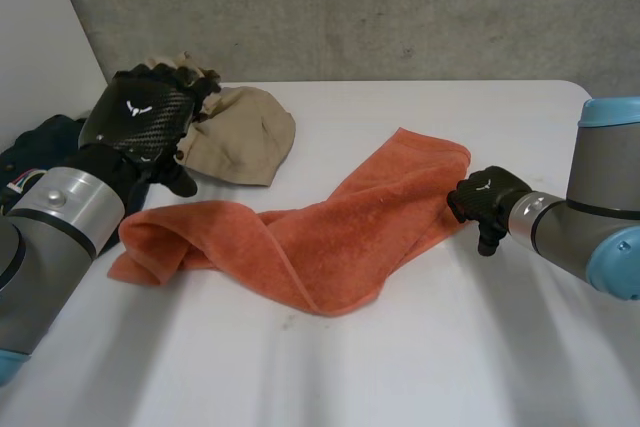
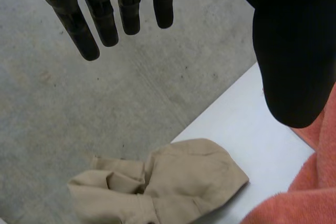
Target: Fold the laundry.
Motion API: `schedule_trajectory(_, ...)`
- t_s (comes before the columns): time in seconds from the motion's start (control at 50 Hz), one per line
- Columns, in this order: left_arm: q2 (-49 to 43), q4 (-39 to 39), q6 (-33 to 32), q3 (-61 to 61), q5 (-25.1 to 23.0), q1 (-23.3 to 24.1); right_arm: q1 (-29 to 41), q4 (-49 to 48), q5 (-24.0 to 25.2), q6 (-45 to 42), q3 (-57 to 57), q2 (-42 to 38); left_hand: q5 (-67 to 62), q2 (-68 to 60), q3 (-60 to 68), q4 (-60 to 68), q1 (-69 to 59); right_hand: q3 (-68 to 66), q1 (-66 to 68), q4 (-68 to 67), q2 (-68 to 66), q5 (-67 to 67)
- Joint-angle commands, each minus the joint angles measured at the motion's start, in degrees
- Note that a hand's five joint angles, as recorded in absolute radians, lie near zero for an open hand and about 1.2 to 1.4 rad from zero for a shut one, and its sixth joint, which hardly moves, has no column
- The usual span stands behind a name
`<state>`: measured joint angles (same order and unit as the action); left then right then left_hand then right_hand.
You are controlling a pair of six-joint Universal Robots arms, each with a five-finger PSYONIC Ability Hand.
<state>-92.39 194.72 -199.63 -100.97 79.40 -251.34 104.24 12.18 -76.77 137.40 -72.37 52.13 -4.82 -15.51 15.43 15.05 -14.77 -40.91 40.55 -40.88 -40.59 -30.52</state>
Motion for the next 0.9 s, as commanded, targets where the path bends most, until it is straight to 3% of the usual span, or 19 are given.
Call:
schedule_trajectory(0.02, -4.2, -0.1, -1.7, -1.1, -3.0, -3.5, -1.6, -1.9, 1.8, 1.5, -4.3, 3.6, -6.8, -6.1, 6.2, 6.6, -6.9, -6.1, 6.5, -6.1, -6.4, -6.5)
schedule_trajectory(0.16, -13.1, -1.3, -3.5, 1.6, -7.9, -5.1, -2.9, -7.7, 3.6, 5.2, -10.2, 8.5, -6.8, -6.1, 6.2, 6.6, -6.9, -3.9, 4.3, -4.0, -4.2, -4.3)
schedule_trajectory(0.34, -23.7, -5.0, -3.8, 8.4, -6.8, -5.1, -4.0, -13.1, 6.3, 8.1, -15.6, 12.5, -9.5, -8.8, 8.9, 9.3, -9.6, -3.1, 3.4, -3.1, -3.4, -3.5)
schedule_trajectory(0.42, -26.8, -5.1, -4.4, 11.0, -5.6, -5.2, -4.4, -14.1, 6.9, 9.6, -16.8, 12.2, -18.9, -18.2, 18.3, 18.7, -19.0, 1.5, -1.1, 1.4, 1.1, 1.1)
schedule_trajectory(0.44, -27.3, -5.2, -4.4, 11.8, -5.4, -5.2, -4.5, -14.4, 7.1, 10.2, -17.1, 11.8, -28.6, -27.9, 28.0, 28.4, -28.7, 2.0, -1.6, 1.9, 1.7, 1.6)
schedule_trajectory(0.52, -26.1, -5.2, -3.8, 13.0, -4.8, -4.4, -4.6, -15.3, 7.2, 11.4, -17.4, 10.0, -54.2, -53.5, 53.6, 53.9, -54.2, 6.3, -6.0, 6.3, 6.0, 5.9)
schedule_trajectory(0.58, -24.4, -5.2, -3.0, 13.2, -4.3, -3.7, -4.6, -15.5, 7.2, 12.3, -17.3, 9.1, -64.5, -63.8, 63.9, 64.3, -64.5, 6.5, -6.2, 6.5, 6.2, 6.1)
schedule_trajectory(0.78, -12.7, -7.5, -0.8, 13.3, -3.9, -2.5, -3.2, -14.1, 6.5, 19.4, -16.1, 9.5, -65.2, -64.5, 64.6, 64.9, -65.2, 8.5, -8.2, 8.5, 8.2, 8.1)
schedule_trajectory(0.9, -2.6, -10.1, 5.2, 14.1, -3.2, -2.1, -0.5, -11.5, 5.8, 30.7, -16.4, 9.7, -65.2, -64.5, 64.6, 64.9, -65.2, 11.1, -10.7, 11.0, 10.7, 10.7)
